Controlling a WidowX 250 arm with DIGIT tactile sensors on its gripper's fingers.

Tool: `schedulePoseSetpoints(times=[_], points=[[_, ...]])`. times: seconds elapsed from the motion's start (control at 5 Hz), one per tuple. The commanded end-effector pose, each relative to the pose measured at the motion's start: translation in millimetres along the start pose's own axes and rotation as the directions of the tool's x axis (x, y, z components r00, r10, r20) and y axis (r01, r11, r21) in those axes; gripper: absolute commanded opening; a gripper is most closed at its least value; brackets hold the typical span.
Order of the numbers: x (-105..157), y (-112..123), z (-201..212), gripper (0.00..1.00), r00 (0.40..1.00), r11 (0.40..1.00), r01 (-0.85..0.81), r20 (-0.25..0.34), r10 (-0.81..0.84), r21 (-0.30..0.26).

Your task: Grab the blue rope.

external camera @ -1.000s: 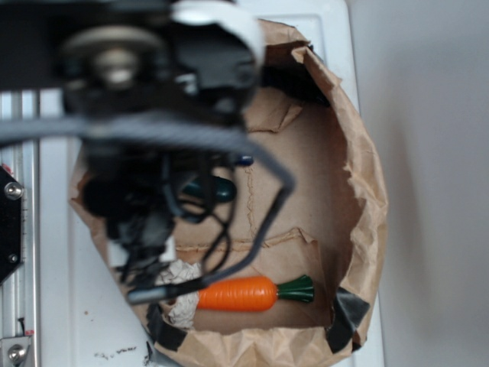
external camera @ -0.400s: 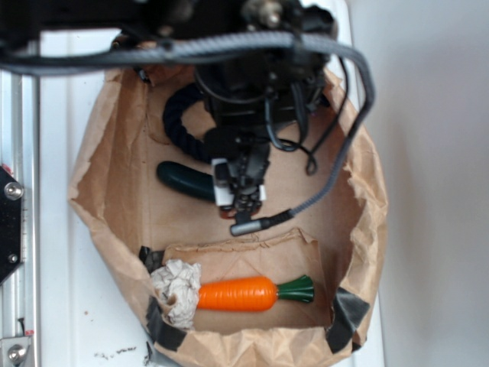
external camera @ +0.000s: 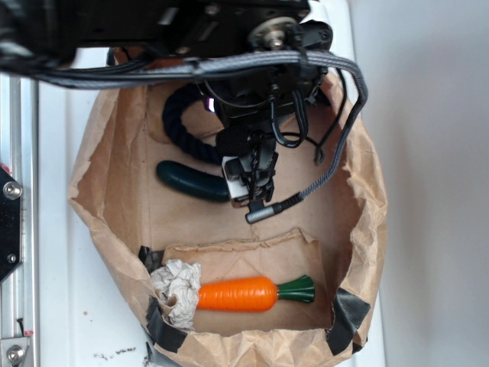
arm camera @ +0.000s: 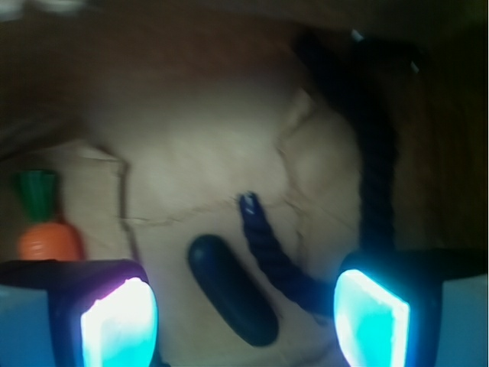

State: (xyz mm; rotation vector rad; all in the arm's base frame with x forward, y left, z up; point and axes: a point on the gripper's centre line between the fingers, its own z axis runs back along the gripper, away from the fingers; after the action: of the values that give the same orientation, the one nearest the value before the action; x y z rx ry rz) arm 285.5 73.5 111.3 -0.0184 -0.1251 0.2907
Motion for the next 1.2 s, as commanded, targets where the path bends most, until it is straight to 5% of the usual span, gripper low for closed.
schedulePoseSetpoints(times=[0.0, 0.4, 1.0], points=[[12, -1, 21, 1.0, 0.998, 1.0, 0.001, 0.065, -0.001, -0.001], [12, -1, 21, 1.0, 0.998, 1.0, 0.001, 0.065, -0.001, -0.001], [22, 18, -13, 1.0, 0.94, 0.97, -0.237, 0.24, 0.244, -0.061]])
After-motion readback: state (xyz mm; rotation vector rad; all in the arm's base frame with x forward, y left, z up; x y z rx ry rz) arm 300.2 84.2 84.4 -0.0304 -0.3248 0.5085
